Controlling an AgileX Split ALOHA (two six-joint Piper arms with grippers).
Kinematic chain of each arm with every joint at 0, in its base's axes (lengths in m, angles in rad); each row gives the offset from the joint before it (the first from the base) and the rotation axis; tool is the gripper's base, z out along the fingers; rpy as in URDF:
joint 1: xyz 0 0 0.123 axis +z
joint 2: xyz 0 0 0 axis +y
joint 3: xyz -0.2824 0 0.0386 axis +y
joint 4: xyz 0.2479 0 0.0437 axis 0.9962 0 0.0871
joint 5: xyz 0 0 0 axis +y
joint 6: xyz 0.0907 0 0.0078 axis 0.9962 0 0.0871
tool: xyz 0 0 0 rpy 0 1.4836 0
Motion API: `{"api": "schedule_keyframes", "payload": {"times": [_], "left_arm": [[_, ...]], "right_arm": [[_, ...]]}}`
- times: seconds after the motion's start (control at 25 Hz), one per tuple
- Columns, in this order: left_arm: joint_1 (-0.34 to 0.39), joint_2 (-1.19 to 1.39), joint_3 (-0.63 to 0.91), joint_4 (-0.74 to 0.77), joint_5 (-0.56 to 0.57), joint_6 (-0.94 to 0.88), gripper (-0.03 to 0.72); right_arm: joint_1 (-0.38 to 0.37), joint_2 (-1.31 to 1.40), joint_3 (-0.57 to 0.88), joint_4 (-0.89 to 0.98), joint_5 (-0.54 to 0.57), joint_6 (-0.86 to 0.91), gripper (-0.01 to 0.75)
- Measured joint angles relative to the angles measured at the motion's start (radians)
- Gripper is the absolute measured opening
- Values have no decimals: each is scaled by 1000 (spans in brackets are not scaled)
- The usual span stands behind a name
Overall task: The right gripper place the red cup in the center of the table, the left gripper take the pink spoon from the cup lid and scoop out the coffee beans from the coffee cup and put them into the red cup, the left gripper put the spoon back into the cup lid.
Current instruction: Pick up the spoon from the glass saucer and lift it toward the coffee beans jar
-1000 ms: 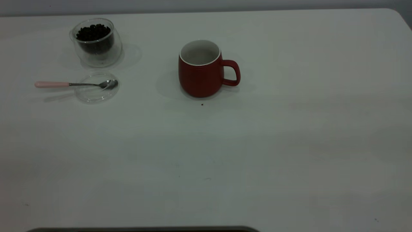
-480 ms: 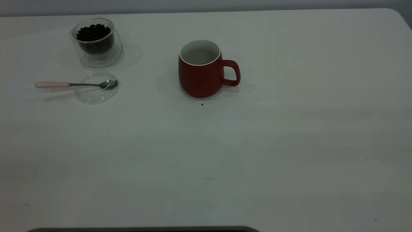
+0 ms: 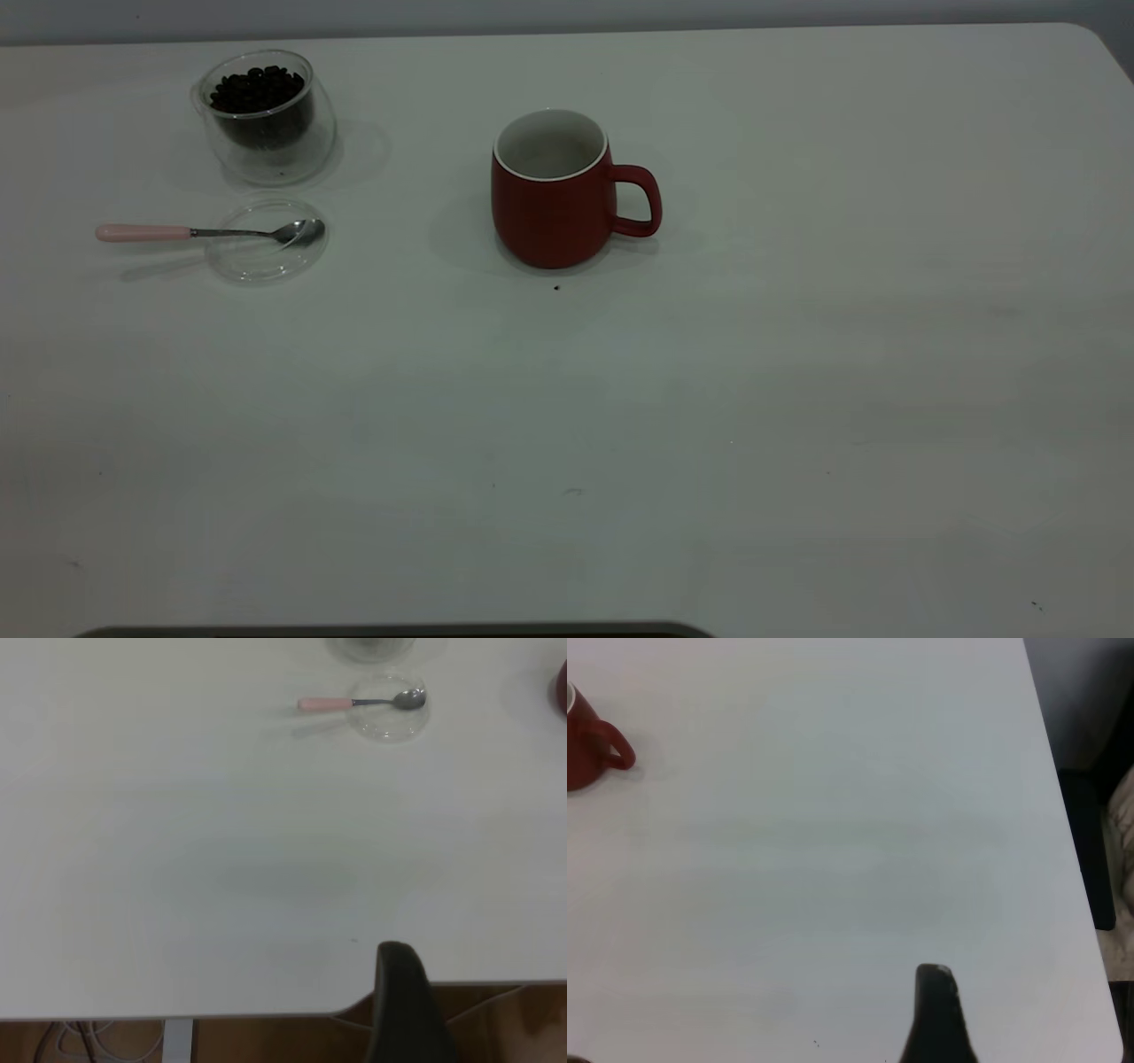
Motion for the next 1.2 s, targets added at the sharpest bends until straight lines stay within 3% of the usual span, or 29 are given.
{"api": "schedule_keyframes", "payload": {"times": [0.36,0.48,0.96,1.2], "left_arm": [[0,4,-1,-2,-11,-4,488],[0,83,-24,-4,-77,-29,488],[0,960,-176,7,-492,-87,488],[46,1381,-323,82,-583,-190,488]], "right_arm": [[0,0,0,0,0,0,588],[0,0,0,0,0,0,588],[0,0,0,0,0,0,588],[0,0,0,0,0,0,588]]}}
